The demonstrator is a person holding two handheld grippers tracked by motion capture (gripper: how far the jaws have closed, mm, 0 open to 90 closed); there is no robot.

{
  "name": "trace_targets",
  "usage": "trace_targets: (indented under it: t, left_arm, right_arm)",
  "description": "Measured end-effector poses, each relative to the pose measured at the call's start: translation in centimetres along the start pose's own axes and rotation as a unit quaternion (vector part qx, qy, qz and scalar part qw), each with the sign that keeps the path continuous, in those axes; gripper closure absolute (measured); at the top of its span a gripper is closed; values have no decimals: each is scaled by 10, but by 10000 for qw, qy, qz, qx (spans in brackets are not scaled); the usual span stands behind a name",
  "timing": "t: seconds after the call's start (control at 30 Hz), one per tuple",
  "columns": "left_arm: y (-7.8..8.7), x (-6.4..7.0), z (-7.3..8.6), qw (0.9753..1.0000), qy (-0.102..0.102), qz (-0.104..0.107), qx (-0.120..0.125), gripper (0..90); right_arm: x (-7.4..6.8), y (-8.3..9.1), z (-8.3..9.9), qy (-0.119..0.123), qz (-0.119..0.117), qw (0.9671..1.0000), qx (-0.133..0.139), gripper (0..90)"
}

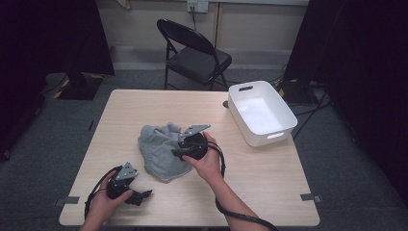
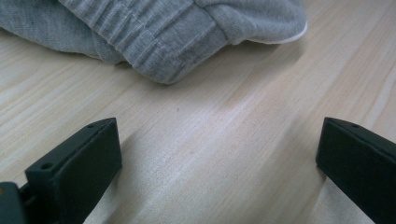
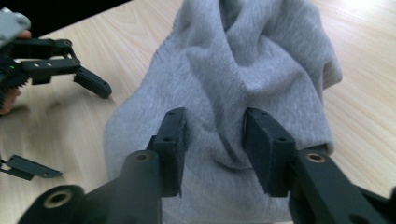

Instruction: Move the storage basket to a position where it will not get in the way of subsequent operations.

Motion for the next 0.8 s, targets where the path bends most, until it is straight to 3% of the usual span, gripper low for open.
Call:
trace_targets:
  t: [0.27,0.5,0.8]
  left_arm:
    - [-1,-1,-1,10000,-24,21,12,0]
    - [-1,-1,-1,10000,-21,17,5,0]
    - [-1,-1,-1,10000,-22,18,7,0]
  right_arm:
    - [1,-4,4,66,-50,10000,-24,850]
    - [4,-1,5,74,-94,9999,4,892]
    - [24,27,14,-207,112,9996,167,897]
Point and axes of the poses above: each handheld gripper's, and its own axes: y roughly backward along the jaws, z roughly out of its underside, x roughly to its right, the point moved 5 cm from there along -y, roughly forward along the jaws, and after that the axes turned 7 degrees about -y, right-handed, at the moved point
